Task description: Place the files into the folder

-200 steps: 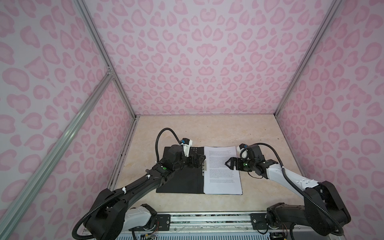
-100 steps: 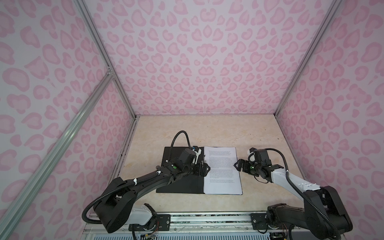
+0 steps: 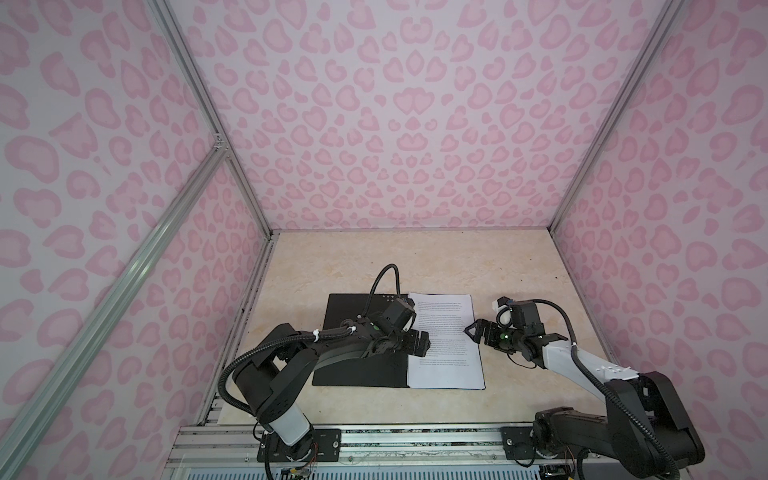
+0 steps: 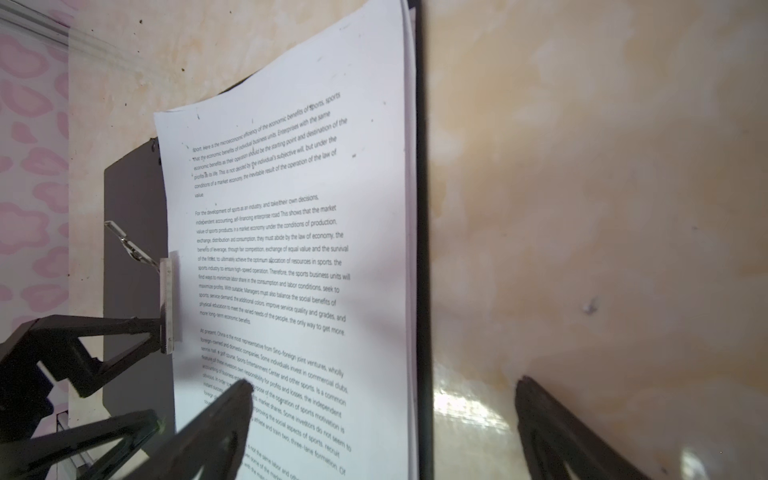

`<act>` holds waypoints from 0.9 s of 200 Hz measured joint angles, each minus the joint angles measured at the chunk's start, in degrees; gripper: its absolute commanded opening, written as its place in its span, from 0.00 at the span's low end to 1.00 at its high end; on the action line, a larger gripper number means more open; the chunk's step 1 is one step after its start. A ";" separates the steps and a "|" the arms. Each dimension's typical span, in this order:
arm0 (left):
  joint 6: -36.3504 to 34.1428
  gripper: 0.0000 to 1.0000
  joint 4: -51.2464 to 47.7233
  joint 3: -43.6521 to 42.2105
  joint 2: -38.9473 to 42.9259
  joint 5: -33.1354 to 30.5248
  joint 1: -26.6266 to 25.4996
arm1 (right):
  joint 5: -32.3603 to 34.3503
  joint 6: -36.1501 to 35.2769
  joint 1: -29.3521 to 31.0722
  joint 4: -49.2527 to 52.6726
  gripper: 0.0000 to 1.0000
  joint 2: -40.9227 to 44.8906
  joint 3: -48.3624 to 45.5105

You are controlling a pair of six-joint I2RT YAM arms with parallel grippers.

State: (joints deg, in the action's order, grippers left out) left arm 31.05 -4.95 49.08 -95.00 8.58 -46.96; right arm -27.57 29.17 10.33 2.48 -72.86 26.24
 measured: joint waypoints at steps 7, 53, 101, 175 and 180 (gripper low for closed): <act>0.00 0.97 -0.07 0.15 -0.31 -0.04 -0.04 | -0.24 0.07 -0.15 -0.09 0.98 -0.11 -0.02; 0.70 0.97 0.81 1.27 -1.97 0.20 -0.42 | -2.21 0.20 -0.59 -2.29 0.98 -2.60 0.81; 2.19 0.97 2.49 3.08 -4.04 1.05 -0.90 | -3.87 1.11 -0.70 -3.91 0.98 -6.78 3.63; 5.35 0.97 4.50 8.72 -9.33 0.90 -1.55 | -2.93 1.79 -5.29 -5.64 0.98 -13.81 9.35; 5.73 0.97 4.83 8.98 -9.60 0.92 -1.62 | -3.08 1.92 -5.75 -5.81 0.98 -14.14 9.64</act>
State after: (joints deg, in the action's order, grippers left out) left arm 36.77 -0.12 58.06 -104.60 9.50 -48.58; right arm -30.65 31.09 4.58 -3.33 -87.00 35.88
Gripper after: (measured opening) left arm 0.975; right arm 0.982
